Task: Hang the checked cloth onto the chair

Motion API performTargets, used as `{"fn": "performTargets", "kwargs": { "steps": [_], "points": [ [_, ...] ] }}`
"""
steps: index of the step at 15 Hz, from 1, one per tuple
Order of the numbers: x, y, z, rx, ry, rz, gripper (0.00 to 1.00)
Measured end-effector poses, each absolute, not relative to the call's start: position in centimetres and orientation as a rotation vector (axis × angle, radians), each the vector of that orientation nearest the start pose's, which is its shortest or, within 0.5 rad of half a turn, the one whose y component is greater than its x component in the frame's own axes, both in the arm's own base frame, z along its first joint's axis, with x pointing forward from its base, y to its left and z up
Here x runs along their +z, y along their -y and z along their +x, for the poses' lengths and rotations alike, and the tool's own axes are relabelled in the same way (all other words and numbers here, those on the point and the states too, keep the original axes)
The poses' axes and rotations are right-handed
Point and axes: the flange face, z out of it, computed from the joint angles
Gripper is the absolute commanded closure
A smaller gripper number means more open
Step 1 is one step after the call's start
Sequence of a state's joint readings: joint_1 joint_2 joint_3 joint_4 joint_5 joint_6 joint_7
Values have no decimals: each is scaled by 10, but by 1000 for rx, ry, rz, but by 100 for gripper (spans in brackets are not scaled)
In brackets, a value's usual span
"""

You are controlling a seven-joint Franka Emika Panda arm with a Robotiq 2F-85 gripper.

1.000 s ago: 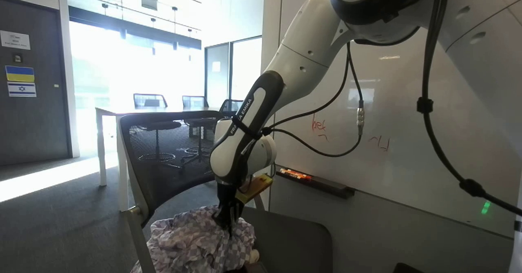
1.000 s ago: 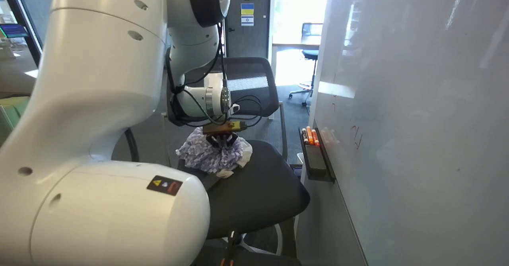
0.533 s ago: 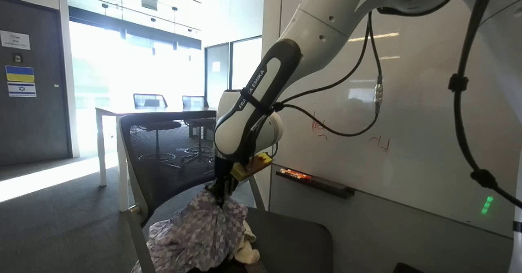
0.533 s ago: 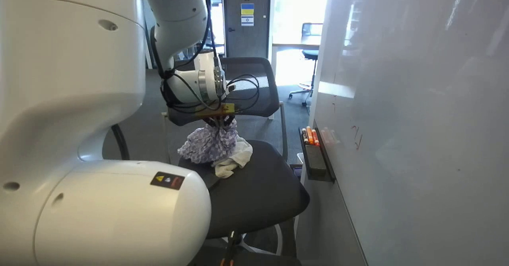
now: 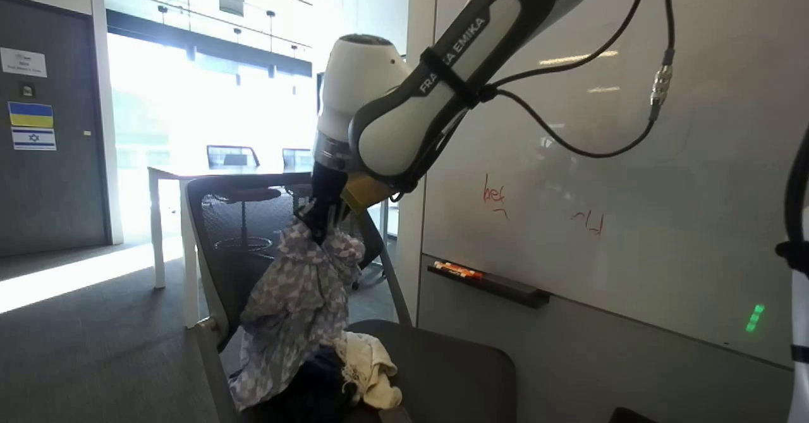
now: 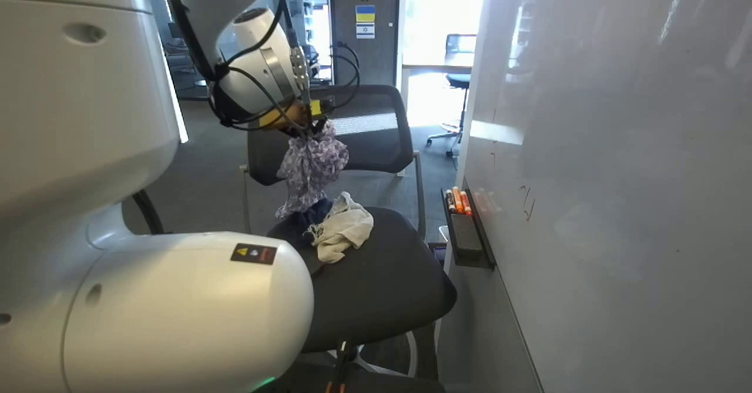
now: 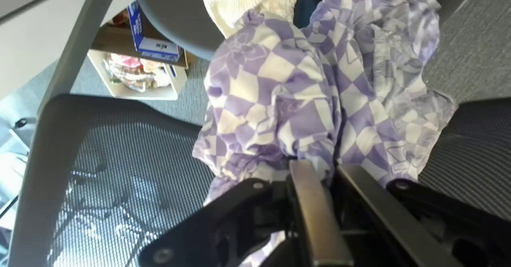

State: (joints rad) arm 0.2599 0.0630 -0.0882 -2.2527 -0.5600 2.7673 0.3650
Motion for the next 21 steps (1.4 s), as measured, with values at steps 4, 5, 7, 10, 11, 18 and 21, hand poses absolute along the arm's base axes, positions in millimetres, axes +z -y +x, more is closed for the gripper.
{"fn": "performTargets", "kwargs": {
  "steps": [4,5,7,10,11,18,21],
  "points": [
    [439,-189,515,-1078,624,-3179,97],
    [448,-207,509,-1121,663,-3183,97],
    [467,-237,506,-1197,721,-3199,97],
    [498,-270,520,-1297,731,-3235,97],
    [509,-277,529,-1323,719,-3248,97],
    [542,-301,601,-1504,661,-3346,97],
    [527,-304,631,-1482,636,-3384,97]
  ]
}}
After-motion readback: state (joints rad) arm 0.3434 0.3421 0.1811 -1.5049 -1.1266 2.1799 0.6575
